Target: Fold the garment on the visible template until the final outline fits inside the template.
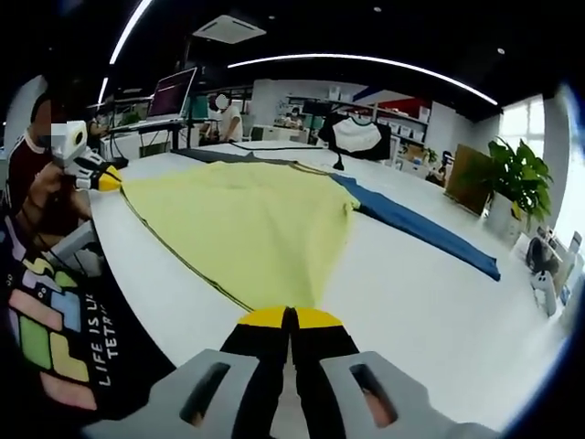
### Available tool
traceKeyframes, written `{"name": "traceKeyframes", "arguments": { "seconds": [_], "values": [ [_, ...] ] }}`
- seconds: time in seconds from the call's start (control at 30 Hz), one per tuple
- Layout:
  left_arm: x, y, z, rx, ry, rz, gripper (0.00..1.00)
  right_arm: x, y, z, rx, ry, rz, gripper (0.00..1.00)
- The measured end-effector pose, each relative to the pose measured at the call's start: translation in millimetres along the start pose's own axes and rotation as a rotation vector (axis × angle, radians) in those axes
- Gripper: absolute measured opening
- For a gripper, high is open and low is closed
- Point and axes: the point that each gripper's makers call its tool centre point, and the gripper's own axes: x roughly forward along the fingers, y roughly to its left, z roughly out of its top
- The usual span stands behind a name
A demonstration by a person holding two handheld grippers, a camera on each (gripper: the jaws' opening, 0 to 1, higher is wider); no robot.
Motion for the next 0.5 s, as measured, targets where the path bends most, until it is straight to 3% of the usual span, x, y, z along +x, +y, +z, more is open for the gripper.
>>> {"name": "traceKeyframes", "arguments": {
  "seconds": [0.5],
  "values": [
    [-5.2, -4.7, -7.1, 0.014, 0.075, -0.035, 0.01, -2.5, -0.4, -1.2, 0.014, 0.038, 0.001, 0.0]
  ]
}}
